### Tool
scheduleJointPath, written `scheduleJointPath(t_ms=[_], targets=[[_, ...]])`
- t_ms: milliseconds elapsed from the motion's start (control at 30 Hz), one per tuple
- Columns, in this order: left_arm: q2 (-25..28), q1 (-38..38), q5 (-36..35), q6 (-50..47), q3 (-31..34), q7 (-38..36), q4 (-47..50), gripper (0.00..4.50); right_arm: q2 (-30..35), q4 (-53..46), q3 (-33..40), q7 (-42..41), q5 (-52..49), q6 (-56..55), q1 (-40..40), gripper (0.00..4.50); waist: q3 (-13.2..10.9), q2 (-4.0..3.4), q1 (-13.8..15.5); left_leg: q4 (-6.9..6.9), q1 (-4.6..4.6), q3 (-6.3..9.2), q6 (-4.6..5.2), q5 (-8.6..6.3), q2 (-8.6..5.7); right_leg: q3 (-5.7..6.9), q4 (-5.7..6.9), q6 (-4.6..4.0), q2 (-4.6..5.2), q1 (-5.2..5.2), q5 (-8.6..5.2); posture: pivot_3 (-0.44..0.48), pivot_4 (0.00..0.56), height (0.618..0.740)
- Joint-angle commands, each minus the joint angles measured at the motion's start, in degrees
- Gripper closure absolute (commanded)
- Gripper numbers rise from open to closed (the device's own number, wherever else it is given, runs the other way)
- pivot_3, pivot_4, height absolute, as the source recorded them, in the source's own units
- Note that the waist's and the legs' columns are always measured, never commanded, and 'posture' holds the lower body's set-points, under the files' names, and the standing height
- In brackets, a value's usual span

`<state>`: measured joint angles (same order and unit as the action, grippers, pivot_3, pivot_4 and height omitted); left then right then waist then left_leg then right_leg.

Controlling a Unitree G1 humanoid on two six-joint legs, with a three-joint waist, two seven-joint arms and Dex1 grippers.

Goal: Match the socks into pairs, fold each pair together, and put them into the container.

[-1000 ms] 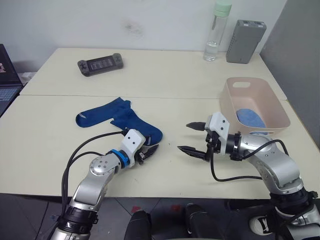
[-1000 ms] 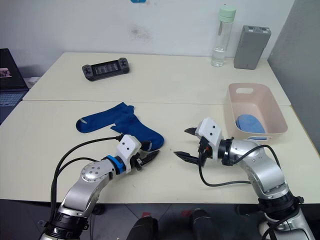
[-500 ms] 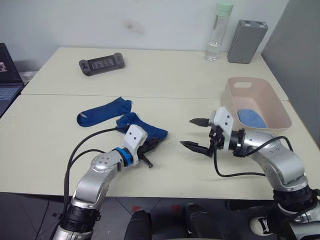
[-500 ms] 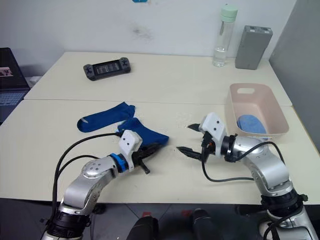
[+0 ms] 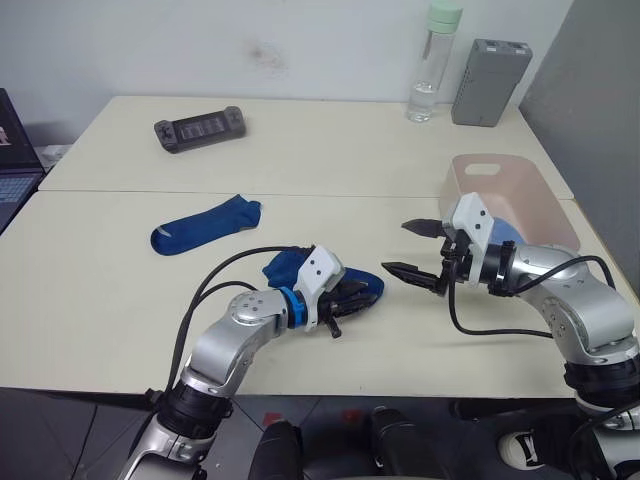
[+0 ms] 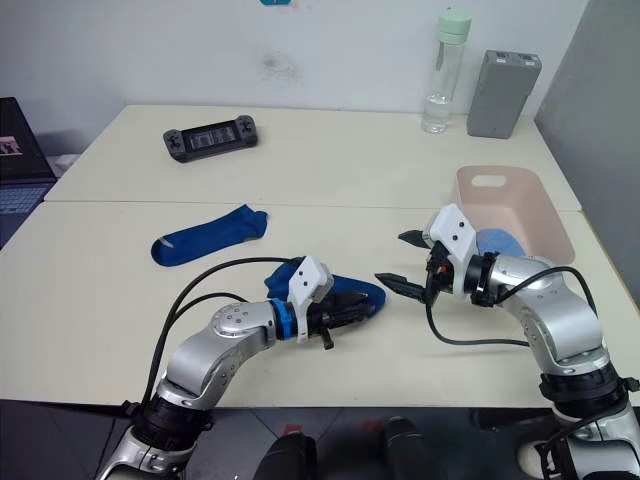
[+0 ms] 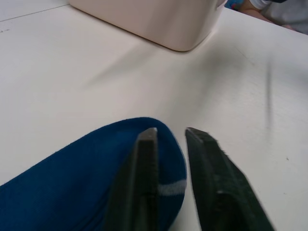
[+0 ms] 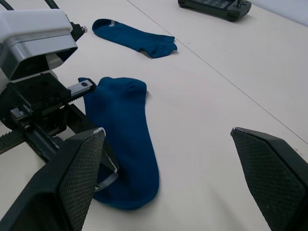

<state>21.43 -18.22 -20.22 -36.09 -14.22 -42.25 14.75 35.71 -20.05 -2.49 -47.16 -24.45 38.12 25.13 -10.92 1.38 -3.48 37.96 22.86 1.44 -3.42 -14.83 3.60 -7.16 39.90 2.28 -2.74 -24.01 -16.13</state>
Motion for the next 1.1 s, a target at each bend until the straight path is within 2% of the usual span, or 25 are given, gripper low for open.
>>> scheduleJointPath(t_ms=[33,133,233,467,733,833,1100], targets=[[4.4,1.2,-6.4,-3.8,9.3,-1.4,7.2,1.97,-1.4,-1.6,3.3,2.1,-3.4,2.1,-1.9,0.00,0.0,0.01,0.0,0.00,0.01,0.00,0.00,0.00,0.01,0.00,0.01,0.00,0.00,-0.01,0.00,0.000,0.150,0.740],[8.2,2.0,-8.5,-4.4,15.7,-0.5,8.6,1.08,-2.3,-2.1,3.7,4.3,-4.5,5.1,-3.3,0.00,0.0,-0.01,0.0,-0.01,0.00,0.02,0.00,0.00,0.07,0.03,0.04,-0.01,-0.03,-0.03,-0.01,0.000,0.150,0.740],[11.8,2.4,-5.5,-0.5,21.5,1.5,5.4,0.10,-3.4,-1.9,2.5,7.8,-4.2,9.1,-4.3,0.00,0.0,0.00,0.0,0.01,-0.01,-0.01,-0.01,0.00,0.04,0.01,0.02,0.00,-0.01,-0.02,-0.02,0.000,0.150,0.740],[16.2,2.2,1.6,10.2,22.7,1.2,-9.1,0.10,-7.0,-1.8,-0.3,13.7,-5.3,18.8,-4.5,0.00,0.0,-0.01,0.1,-0.02,0.01,-0.02,-0.01,0.00,0.05,0.02,-0.01,-0.01,0.00,-0.05,-0.02,0.000,0.150,0.740],[13.3,-2.4,3.7,16.8,18.4,-3.4,-22.9,0.10,-12.1,0.8,-2.0,17.2,-4.8,23.2,-4.7,0.00,0.0,0.00,0.4,-0.03,0.09,-0.03,-0.01,0.00,0.04,0.06,-0.06,-0.01,0.01,-0.08,-0.02,0.000,0.150,0.740],[13.0,-3.2,4.1,17.7,18.3,-4.0,-26.6,0.06,-13.0,1.0,-2.7,17.3,-4.4,23.1,-4.6,0.50,0.0,0.00,0.2,-0.05,0.08,-0.02,-0.01,0.00,0.05,0.06,-0.05,-0.02,0.01,-0.09,-0.02,0.000,0.150,0.740],[13.5,-2.2,2.5,15.8,18.2,-8.1,-24.8,2.49,-13.6,2.9,-3.3,16.7,-4.0,21.3,-3.5,3.30,0.0,0.00,0.0,-0.06,0.08,-0.02,0.00,0.00,0.06,0.06,-0.04,-0.01,0.00,-0.10,-0.02,0.000,0.150,0.740]])
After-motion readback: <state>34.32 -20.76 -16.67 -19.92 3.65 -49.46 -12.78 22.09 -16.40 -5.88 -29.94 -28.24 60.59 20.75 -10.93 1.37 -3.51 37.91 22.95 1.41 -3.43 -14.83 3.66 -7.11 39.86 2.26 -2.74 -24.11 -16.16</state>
